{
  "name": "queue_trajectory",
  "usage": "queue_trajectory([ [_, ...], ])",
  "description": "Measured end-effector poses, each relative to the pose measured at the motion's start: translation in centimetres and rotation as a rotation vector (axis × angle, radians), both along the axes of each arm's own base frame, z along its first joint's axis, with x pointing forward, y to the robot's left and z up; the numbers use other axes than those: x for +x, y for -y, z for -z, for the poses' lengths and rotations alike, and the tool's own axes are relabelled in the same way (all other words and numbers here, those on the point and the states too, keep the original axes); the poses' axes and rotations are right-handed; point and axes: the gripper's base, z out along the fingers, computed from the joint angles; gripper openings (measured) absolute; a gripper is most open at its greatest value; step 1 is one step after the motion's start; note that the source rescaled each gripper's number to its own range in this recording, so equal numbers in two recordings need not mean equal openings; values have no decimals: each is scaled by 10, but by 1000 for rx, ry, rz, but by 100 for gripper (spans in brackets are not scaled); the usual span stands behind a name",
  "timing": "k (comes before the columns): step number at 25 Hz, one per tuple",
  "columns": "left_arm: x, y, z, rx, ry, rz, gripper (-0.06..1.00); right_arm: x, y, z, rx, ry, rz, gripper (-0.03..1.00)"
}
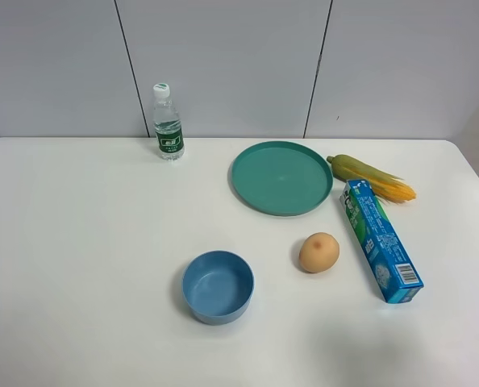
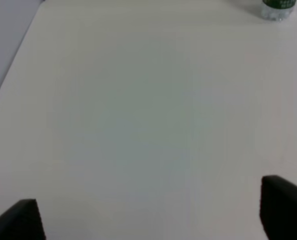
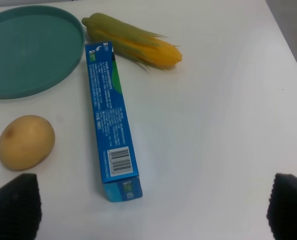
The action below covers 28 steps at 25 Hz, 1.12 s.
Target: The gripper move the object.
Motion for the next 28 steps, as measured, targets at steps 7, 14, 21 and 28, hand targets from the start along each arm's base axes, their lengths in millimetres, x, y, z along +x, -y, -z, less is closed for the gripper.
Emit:
queue_trajectory([
  [7, -1, 0, 0, 1, 5, 0, 86, 0, 0, 0, 0, 0, 0, 100],
  [14, -1, 0, 0, 1, 5, 0, 85, 0, 0, 0, 0, 0, 0, 100],
  [21, -1, 0, 0, 1, 5, 0, 85, 0, 0, 0, 0, 0, 0, 100],
  [28, -1, 0, 0, 1, 5, 0, 85, 0, 0, 0, 0, 0, 0, 100],
])
